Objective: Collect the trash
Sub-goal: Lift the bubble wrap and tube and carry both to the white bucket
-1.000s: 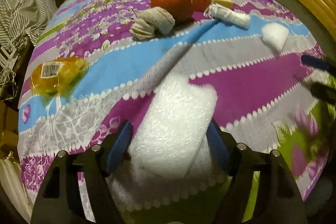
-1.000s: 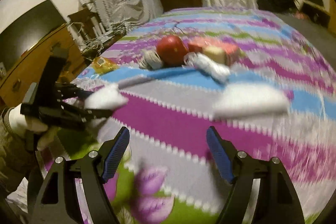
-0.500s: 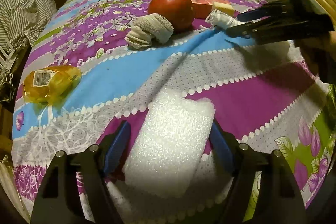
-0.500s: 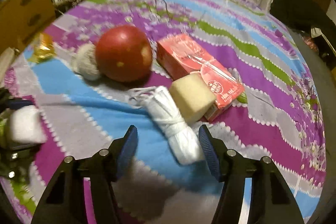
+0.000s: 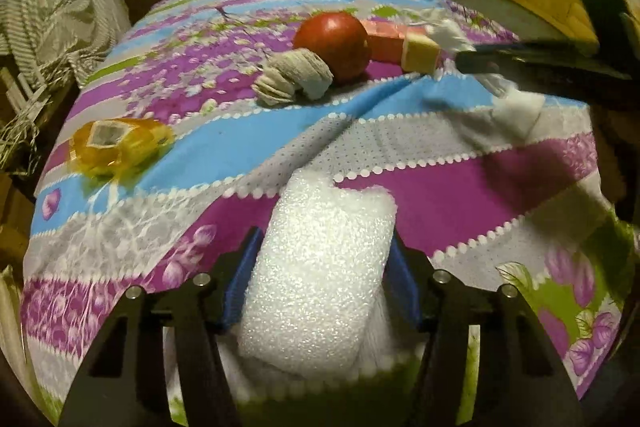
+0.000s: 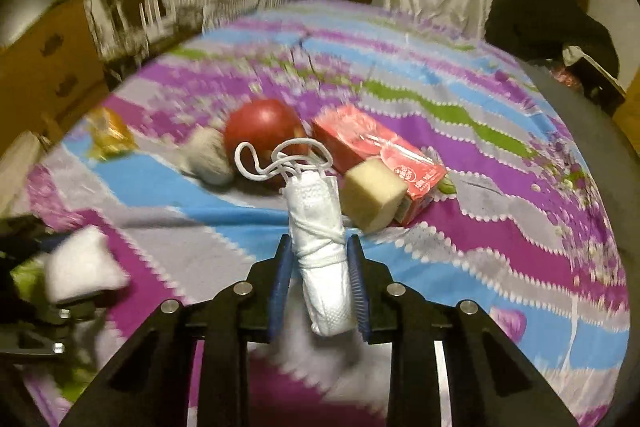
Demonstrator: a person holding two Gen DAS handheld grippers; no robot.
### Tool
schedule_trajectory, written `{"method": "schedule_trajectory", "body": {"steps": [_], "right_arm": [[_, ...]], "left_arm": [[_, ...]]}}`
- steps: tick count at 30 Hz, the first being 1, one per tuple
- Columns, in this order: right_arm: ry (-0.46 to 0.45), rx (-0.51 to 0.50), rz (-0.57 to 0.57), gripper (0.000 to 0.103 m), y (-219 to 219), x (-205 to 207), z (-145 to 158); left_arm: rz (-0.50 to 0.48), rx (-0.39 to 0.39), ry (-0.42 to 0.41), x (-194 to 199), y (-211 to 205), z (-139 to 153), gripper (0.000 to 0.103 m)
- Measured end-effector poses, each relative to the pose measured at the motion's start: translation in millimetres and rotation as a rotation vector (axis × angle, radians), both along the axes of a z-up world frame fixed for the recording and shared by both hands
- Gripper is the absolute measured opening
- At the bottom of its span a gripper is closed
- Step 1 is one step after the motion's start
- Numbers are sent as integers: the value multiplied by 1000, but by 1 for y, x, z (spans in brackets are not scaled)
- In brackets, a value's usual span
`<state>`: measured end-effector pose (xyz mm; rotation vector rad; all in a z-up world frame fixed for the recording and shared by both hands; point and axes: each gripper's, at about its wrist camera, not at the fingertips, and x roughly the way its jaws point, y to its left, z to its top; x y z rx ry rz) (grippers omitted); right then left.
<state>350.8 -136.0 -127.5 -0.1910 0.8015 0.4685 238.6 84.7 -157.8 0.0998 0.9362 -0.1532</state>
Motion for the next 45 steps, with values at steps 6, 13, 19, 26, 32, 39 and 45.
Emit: {"method": "schedule_trajectory", "body": {"steps": [6,13,19,26,32,39,45], "right_arm": [[-103,117,-65,29,-16,-74,32],[-226,201,-139,29,-39,-162,61],[-366,214,-200,29,-60,-229,89],[-446,232,-247,29,-77,-284,106],[-464,238,-253,29,-78,-299,116],[-466,246,-241,29,-76,-301,122],[-457,247,-203,29,-63,-292,126]], "left_arm": [[89,-32,-128,-40,6,34,57],[124,-52,-298,-84,-11,81,57],[150,-74,-431,-115,-28,113,58],[147,-84,-507,-139,-45,133,58],[137,-64,-541,-149,-56,141,58],[139,-60,-551,-151,-52,145,58],[173,-47,-549,-153,-40,147,58]]}}
